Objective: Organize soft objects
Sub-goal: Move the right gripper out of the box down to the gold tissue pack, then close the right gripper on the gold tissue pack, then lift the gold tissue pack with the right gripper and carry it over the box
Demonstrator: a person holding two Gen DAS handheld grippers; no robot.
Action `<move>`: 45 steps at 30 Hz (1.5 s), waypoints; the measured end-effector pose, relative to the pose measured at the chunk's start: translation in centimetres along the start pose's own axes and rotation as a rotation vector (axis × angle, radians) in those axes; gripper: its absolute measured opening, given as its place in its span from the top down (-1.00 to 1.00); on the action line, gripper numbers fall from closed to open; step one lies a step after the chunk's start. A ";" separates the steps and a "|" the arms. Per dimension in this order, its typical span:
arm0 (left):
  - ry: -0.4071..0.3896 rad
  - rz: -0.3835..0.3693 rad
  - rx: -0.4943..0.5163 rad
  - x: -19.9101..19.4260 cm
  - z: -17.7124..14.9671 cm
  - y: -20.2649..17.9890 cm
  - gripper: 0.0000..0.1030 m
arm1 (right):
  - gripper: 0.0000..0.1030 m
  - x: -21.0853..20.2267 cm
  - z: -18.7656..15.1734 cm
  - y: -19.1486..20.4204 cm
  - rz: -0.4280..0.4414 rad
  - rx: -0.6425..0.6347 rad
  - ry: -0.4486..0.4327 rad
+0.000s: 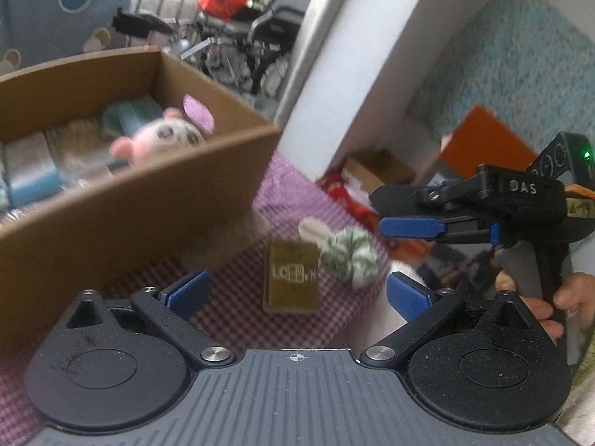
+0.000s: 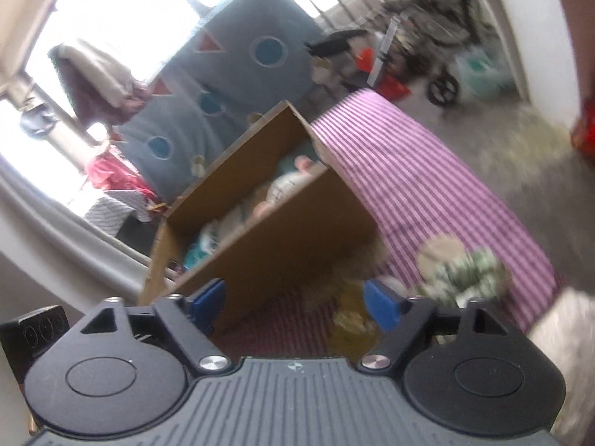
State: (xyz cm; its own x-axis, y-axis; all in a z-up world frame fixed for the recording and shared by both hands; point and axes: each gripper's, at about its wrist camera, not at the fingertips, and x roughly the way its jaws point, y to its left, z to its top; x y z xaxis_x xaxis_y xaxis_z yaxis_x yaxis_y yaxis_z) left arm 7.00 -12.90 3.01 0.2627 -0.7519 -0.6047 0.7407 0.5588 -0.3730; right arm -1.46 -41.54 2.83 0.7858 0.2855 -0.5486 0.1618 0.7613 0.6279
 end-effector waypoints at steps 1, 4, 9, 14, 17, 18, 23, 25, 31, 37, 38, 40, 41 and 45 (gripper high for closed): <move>0.017 0.001 0.003 0.7 -0.1 -0.1 -0.94 | -0.46 0.4 -0.4 -0.5 -0.014 0.011 0.010; 0.064 -0.003 0.014 3.2 -0.6 -0.3 -0.85 | -0.31 1.9 -1.0 -1.8 -0.040 0.042 0.048; 0.146 0.006 0.044 7.0 -1.1 -0.9 -0.57 | -0.26 4.5 -1.7 -3.2 -0.106 0.057 0.095; 0.192 0.010 0.061 9.7 -1.0 -1.4 -0.40 | -0.26 6.0 -2.4 -4.6 -0.125 0.096 0.131; 0.208 0.026 0.071 10.9 -1.0 -1.5 -0.25 | -0.20 6.8 -2.7 -5.4 -0.109 0.126 0.146; 0.216 0.033 0.072 11.3 -1.0 -1.5 -0.20 | -0.16 7.0 -2.8 -5.6 -0.096 0.141 0.151; 0.228 0.055 0.063 11.9 -1.1 -1.0 -0.13 | -0.03 7.9 -3.2 -5.4 -0.033 0.160 0.177; 0.230 0.062 0.047 11.5 -1.3 -0.6 -0.13 | -0.02 8.2 -3.3 -4.9 -0.020 0.150 0.189; 0.238 0.103 0.008 8.7 -2.2 0.6 -0.13 | -0.02 9.8 -3.6 -2.6 0.074 0.125 0.253; 0.213 0.191 -0.058 5.3 -3.7 2.7 -0.14 | -0.02 13.8 -4.8 0.7 0.107 0.047 0.350; 0.212 0.201 -0.073 5.1 -4.0 3.2 -0.15 | -0.02 14.1 -4.9 1.0 0.115 0.040 0.355; 0.217 0.213 -0.111 4.7 -4.6 4.2 -0.21 | -0.02 14.6 -4.9 1.8 0.118 0.022 0.364; 0.222 0.212 -0.132 4.6 -4.9 4.7 -0.36 | -0.02 14.8 -4.8 2.1 0.113 0.014 0.366; 0.217 0.189 -0.181 4.4 -5.2 5.8 -0.60 | -0.02 14.9 -4.5 2.8 0.095 -0.002 0.373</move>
State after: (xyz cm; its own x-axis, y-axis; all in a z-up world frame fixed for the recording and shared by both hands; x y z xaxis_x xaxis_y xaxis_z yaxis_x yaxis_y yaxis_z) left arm 9.25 -11.18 -5.45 0.2329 -0.5475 -0.8038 0.5642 0.7492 -0.3468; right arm 8.05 -32.48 -6.08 0.5256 0.5466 -0.6519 0.0972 0.7226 0.6844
